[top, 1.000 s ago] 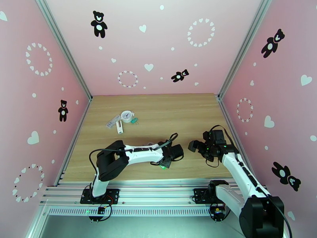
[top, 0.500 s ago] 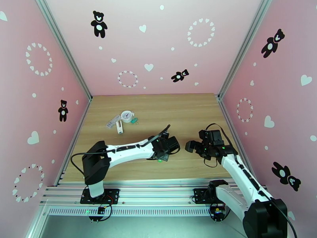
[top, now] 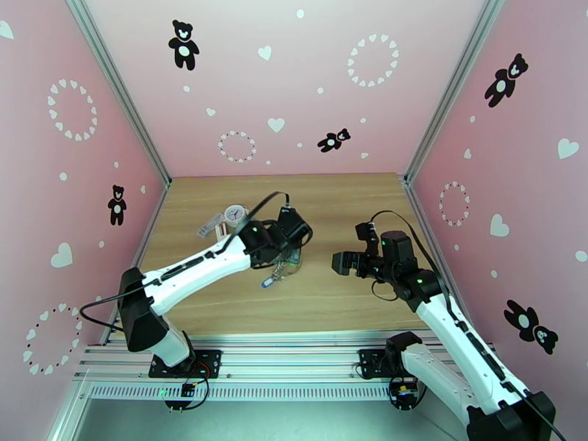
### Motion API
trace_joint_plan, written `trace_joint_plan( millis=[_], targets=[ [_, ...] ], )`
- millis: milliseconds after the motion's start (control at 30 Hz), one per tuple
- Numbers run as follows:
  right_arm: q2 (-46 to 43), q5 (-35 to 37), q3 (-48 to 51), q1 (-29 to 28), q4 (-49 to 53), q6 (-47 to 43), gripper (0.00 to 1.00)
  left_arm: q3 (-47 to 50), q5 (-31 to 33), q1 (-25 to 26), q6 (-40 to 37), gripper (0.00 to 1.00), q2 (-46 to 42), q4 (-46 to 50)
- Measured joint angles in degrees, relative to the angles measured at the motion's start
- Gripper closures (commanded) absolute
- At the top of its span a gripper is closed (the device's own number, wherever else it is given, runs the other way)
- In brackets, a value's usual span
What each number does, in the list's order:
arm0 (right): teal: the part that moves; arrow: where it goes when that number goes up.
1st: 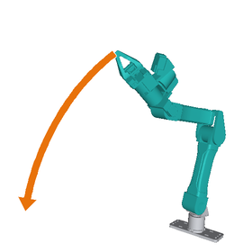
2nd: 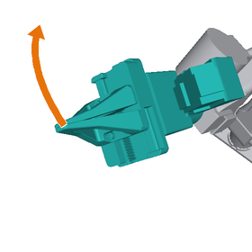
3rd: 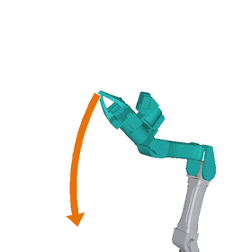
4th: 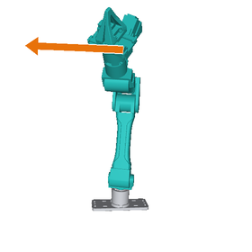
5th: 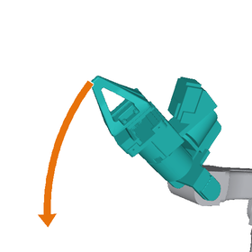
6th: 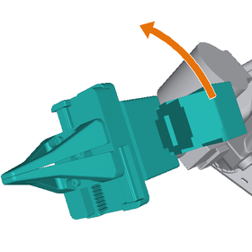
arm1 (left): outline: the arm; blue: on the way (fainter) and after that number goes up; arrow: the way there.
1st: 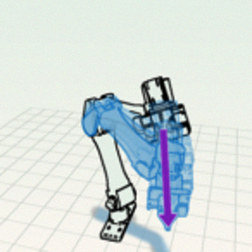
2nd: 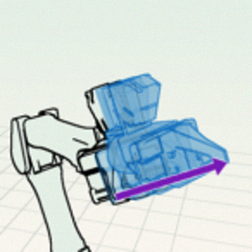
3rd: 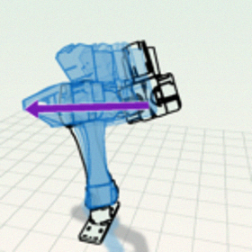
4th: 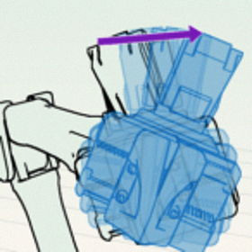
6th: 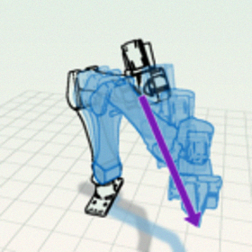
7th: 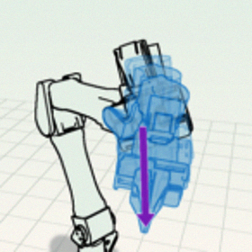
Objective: Remove the keys from the keyring
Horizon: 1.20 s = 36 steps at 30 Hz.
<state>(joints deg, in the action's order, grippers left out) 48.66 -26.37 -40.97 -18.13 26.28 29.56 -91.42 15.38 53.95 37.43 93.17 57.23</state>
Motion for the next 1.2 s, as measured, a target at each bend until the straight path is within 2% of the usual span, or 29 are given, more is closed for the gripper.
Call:
trace_joint_plan(
  millis=[167, 300, 367, 467, 667, 767, 833, 1200],
  targets=[
    [0.0, -1.2, -2.3, -3.9, -4.3, -2.4, 0.15, -6.4, -2.5, -3.4, -0.8, 1.0, -0.6, 2.0],
    [1.5, -1.2, -6.0, -7.2, -5.9, -5.5, 0.18, -11.3, -4.5, -3.9, -1.2, 1.0, -0.3, 3.3],
    [3.1, -0.2, -8.8, -9.1, -5.9, -7.1, 0.25, -15.1, -5.0, -4.0, -1.2, 1.0, 0.5, 4.6],
    [5.4, 2.0, -12.6, -11.3, -5.8, -8.9, 0.27, -19.5, -7.2, -4.9, -0.2, 1.0, 1.7, 5.4],
    [9.3, 4.8, -16.9, -13.4, -5.8, -12.5, 0.39, -20.1, -11.7, -8.9, 4.2, 1.0, 1.9, 5.3],
    [10.2, 3.5, -17.1, -13.6, -6.8, -14.8, 0.4, -20.1, -12.5, -9.5, 6.4, 1.0, 1.9, 5.1],
    [10.8, 1.6, -17.1, -13.8, -8.2, -16.1, 0.46, -20.1, -13.0, -9.5, 7.6, 1.0, 1.9, 4.8],
    [13.3, -3.8, -18.8, -17.2, -12.3, -23.7, 0.49, -20.1, -15.5, -9.5, 12.4, 1.0, 1.9, 1.5]
  ],
)
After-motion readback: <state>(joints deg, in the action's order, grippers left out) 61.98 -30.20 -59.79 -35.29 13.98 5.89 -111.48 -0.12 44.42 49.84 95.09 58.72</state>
